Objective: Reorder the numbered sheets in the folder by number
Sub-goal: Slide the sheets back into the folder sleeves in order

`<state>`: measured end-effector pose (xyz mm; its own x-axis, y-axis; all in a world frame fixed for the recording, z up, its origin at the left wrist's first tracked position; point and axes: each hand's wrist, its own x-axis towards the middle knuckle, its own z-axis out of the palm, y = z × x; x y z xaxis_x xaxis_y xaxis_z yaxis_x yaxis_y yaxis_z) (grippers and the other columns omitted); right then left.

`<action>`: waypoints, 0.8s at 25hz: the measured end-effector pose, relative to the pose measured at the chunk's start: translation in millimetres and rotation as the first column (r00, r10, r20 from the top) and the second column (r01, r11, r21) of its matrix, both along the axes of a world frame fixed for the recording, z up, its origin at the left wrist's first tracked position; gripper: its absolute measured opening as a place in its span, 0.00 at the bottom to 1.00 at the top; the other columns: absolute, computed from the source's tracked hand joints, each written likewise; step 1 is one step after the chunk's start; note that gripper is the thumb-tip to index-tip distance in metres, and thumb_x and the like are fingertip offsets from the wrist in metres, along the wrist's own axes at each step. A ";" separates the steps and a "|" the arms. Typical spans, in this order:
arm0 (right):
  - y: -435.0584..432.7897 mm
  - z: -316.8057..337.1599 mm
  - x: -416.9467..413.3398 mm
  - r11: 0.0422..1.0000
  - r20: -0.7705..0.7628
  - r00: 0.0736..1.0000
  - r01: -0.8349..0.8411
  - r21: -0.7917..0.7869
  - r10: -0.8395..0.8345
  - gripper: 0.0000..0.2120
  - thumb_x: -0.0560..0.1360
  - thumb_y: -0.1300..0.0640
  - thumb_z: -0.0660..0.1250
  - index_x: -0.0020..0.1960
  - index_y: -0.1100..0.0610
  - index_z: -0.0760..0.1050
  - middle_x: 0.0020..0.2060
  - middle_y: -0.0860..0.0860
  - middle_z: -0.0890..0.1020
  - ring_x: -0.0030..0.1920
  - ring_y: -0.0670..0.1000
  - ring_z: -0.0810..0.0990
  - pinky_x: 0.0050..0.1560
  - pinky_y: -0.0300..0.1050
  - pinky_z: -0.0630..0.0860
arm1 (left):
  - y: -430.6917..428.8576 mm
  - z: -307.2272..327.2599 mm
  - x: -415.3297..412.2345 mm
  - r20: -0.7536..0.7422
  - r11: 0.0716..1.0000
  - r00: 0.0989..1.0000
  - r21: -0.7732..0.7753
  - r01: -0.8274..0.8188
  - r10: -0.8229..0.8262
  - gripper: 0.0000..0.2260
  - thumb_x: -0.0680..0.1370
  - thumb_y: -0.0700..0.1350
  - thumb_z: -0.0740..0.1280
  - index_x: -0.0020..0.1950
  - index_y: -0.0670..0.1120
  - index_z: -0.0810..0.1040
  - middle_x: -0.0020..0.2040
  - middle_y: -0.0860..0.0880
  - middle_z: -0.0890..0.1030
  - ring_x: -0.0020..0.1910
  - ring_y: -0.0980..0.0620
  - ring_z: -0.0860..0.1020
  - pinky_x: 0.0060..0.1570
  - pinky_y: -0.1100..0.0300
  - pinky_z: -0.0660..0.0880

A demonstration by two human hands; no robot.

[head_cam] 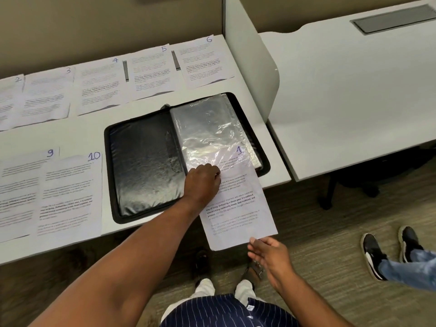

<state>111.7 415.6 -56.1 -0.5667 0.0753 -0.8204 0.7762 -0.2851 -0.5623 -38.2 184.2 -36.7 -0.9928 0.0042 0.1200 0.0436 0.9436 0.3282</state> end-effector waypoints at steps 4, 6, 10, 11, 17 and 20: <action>-2.6 2.1 -10.2 0.998 -0.037 0.998 0.055 -0.031 -0.056 0.05 0.74 0.67 0.75 0.48 0.65 0.80 0.40 0.58 0.84 0.42 0.53 0.85 0.42 0.46 0.83 | 6.6 1.3 2.6 -0.027 1.000 0.999 -0.011 -0.029 0.028 0.04 0.76 0.46 0.70 0.47 0.47 0.83 0.42 0.48 0.82 0.42 0.44 0.79 0.43 0.51 0.74; -4.4 5.5 -19.6 0.998 -0.049 0.997 0.050 -0.039 -0.052 0.05 0.74 0.66 0.75 0.49 0.64 0.81 0.40 0.57 0.85 0.42 0.53 0.85 0.43 0.47 0.83 | 8.8 2.3 3.7 -0.047 0.999 0.998 -0.019 -0.037 0.036 0.04 0.75 0.46 0.71 0.47 0.47 0.84 0.42 0.48 0.82 0.41 0.45 0.79 0.42 0.51 0.74; -9.0 15.5 -35.0 0.998 -0.078 0.997 0.015 -0.056 -0.019 0.07 0.76 0.65 0.74 0.53 0.63 0.81 0.45 0.58 0.87 0.46 0.54 0.86 0.48 0.51 0.83 | 11.4 6.9 3.8 -0.080 0.997 0.994 -0.018 -0.075 0.074 0.06 0.75 0.46 0.73 0.49 0.46 0.84 0.43 0.48 0.83 0.42 0.44 0.80 0.43 0.51 0.74; -8.8 18.2 -34.7 0.998 -0.083 0.996 0.006 -0.054 -0.010 0.07 0.76 0.66 0.73 0.54 0.63 0.80 0.47 0.59 0.87 0.48 0.56 0.86 0.50 0.52 0.83 | 12.0 8.4 3.5 -0.085 0.996 0.993 -0.016 -0.083 0.082 0.06 0.75 0.46 0.73 0.50 0.47 0.83 0.44 0.48 0.83 0.43 0.44 0.80 0.44 0.51 0.75; 5.5 22.9 -15.8 0.999 -0.077 0.997 -0.007 -0.045 0.003 0.05 0.78 0.67 0.69 0.54 0.67 0.79 0.47 0.60 0.85 0.48 0.57 0.85 0.51 0.53 0.82 | 30.4 13.0 -10.6 -0.088 0.999 0.996 -0.047 0.016 -0.021 0.08 0.73 0.46 0.75 0.51 0.46 0.84 0.43 0.47 0.83 0.42 0.43 0.80 0.42 0.51 0.75; 5.3 17.0 -10.6 1.000 -0.058 0.998 0.016 -0.017 -0.016 0.07 0.78 0.67 0.71 0.55 0.65 0.79 0.44 0.58 0.86 0.46 0.56 0.85 0.45 0.48 0.83 | 40.0 8.6 -16.1 -0.079 0.980 0.988 -0.162 0.117 -0.131 0.03 0.73 0.43 0.74 0.44 0.45 0.84 0.38 0.47 0.81 0.37 0.42 0.79 0.36 0.52 0.73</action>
